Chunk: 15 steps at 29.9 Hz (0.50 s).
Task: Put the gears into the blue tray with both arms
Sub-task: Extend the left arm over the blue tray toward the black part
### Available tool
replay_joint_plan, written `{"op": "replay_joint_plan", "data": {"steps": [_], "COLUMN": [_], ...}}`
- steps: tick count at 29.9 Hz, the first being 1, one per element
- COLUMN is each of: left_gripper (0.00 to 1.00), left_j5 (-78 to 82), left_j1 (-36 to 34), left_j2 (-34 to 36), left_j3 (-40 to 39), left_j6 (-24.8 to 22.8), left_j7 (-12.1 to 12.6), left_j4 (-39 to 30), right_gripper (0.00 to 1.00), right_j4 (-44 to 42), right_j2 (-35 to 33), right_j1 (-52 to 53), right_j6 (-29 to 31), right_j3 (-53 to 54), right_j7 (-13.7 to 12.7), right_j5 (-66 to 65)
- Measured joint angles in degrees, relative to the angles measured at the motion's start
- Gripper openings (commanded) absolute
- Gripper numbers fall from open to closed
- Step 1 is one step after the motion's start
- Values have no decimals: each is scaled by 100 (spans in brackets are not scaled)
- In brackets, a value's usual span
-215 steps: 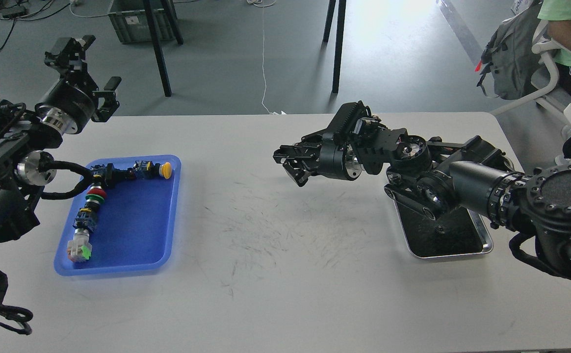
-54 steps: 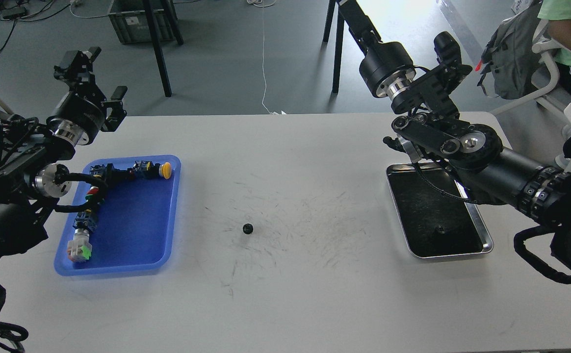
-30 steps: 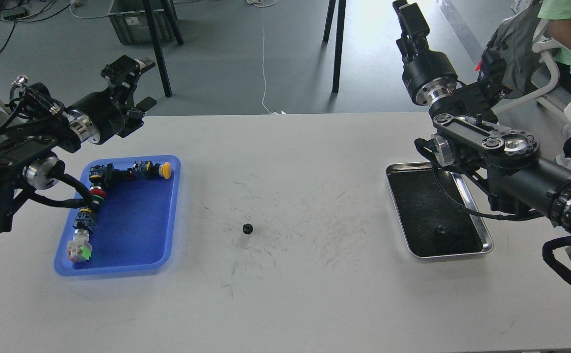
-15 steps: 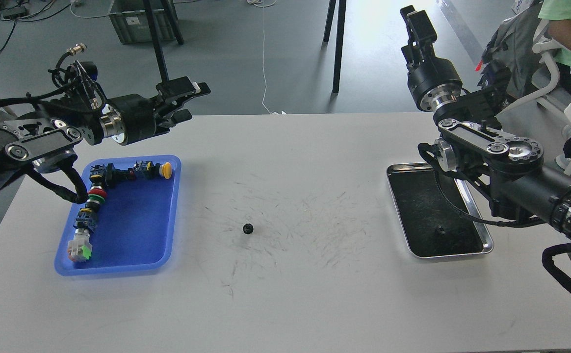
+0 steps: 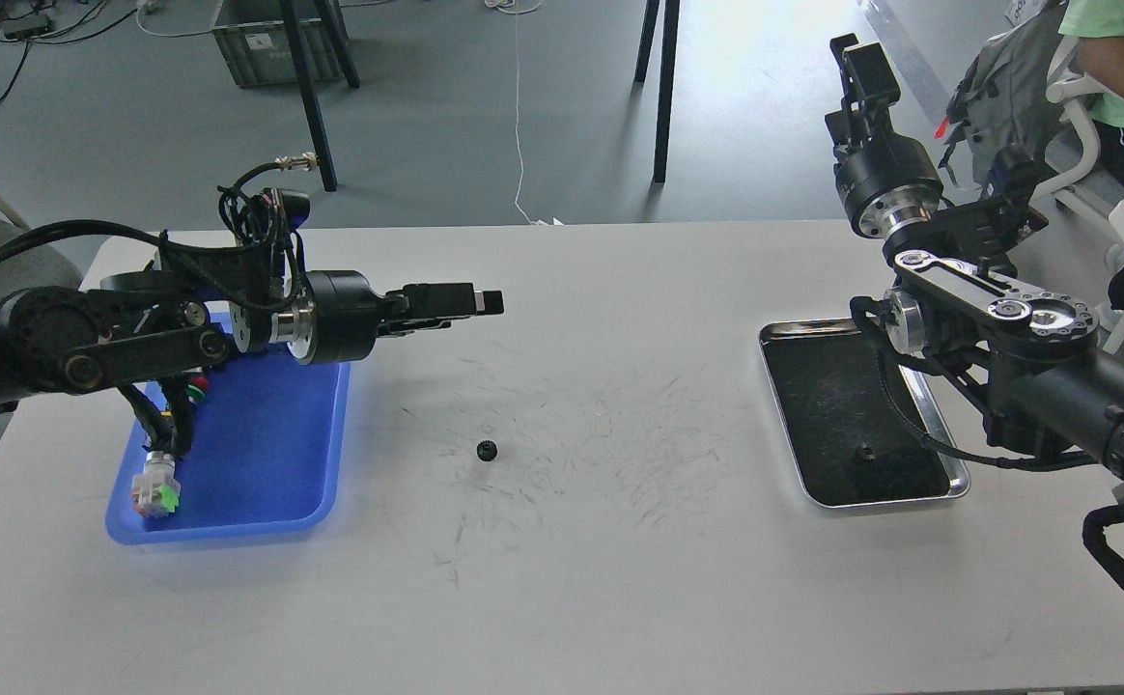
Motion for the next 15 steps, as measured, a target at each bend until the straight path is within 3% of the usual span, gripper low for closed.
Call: {"op": "replay_joint_plan", "data": {"steps": [15], "left_gripper": [99], "left_j5": [642], "left_j1": [-142], "left_j2": [-63], "left_j3": [-11], "left_j6": [86], "left_j7": [0], "left_j4": [-550], "right_gripper": [96], "right_j4": [24], "right_j2": [-96], "right_j1": [-406], "right_j6": [118], "right_j3": [229], "right_j7": [0], "right_j5": [524]}}
